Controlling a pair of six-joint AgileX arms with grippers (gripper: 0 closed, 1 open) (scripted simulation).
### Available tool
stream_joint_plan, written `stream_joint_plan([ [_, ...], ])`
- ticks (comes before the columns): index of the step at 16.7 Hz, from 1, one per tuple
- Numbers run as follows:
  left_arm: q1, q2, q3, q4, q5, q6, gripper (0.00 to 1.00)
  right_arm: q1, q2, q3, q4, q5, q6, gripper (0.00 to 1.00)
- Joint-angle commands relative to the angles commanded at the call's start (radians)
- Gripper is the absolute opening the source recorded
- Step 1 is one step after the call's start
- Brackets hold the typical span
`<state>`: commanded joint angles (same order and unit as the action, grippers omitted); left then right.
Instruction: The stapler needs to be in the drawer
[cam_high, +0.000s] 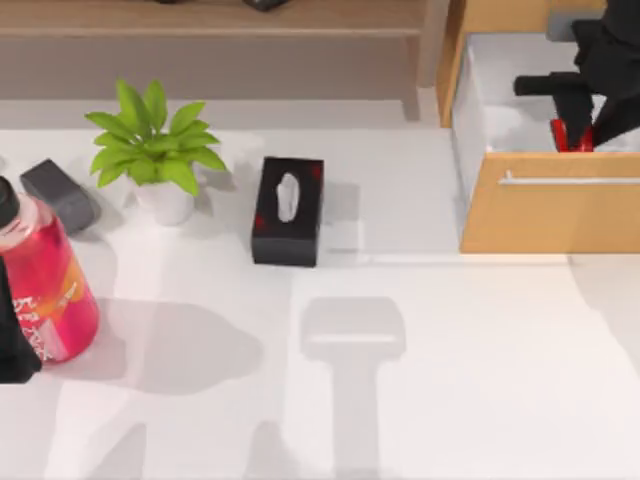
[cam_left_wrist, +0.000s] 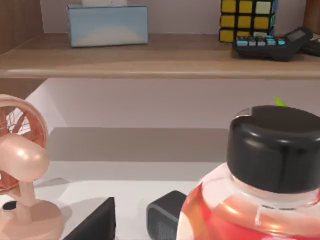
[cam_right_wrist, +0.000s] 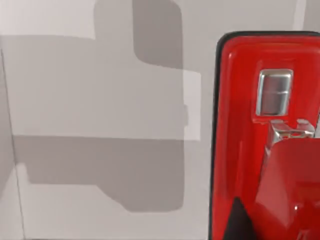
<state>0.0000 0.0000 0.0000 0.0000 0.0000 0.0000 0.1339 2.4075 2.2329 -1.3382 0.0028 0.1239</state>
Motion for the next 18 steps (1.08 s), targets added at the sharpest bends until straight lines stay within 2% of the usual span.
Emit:
stream_joint_plan([
  [5, 0.000, 0.000, 0.000, 0.000, 0.000, 0.000, 1.00, 0.001, 0.067, 0.049, -0.064, 0.002, 0.032, 0.00],
  [18, 0.000, 0.000, 0.000, 0.000, 0.000, 0.000, 1.00, 0.001, 0.065, 0.005, -0.023, 0.002, 0.032, 0.00],
])
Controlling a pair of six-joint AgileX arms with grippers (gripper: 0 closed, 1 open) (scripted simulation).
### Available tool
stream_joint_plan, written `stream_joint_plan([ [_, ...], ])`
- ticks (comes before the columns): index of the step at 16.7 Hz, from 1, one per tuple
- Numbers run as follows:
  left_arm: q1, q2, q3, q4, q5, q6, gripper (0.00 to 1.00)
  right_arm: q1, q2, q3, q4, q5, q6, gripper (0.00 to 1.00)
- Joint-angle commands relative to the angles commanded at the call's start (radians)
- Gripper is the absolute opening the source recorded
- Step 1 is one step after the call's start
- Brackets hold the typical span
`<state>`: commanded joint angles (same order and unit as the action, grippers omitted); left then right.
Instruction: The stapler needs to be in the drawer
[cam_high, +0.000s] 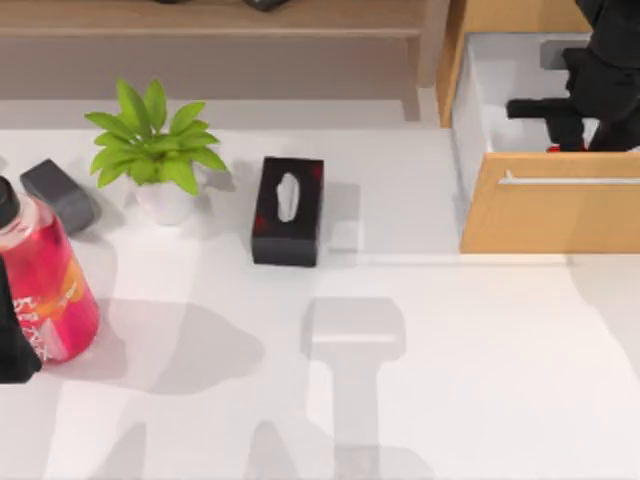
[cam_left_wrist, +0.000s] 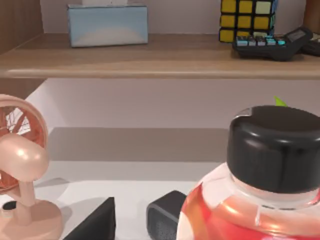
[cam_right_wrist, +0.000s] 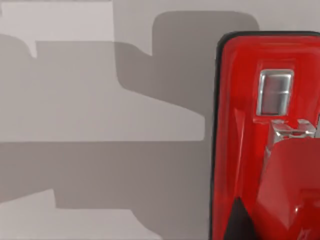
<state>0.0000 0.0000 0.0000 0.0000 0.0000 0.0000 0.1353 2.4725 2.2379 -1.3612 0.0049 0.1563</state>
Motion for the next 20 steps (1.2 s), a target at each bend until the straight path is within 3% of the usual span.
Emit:
stream_joint_plan([
  [1, 0.000, 0.000, 0.000, 0.000, 0.000, 0.000, 1.00, 0.000, 0.000, 0.000, 0.000, 0.000, 0.000, 0.00],
  [14, 0.000, 0.000, 0.000, 0.000, 0.000, 0.000, 1.00, 0.000, 0.000, 0.000, 0.000, 0.000, 0.000, 0.98],
  [20, 0.000, 0.000, 0.000, 0.000, 0.000, 0.000, 1.00, 0.000, 0.000, 0.000, 0.000, 0.000, 0.000, 1.00],
])
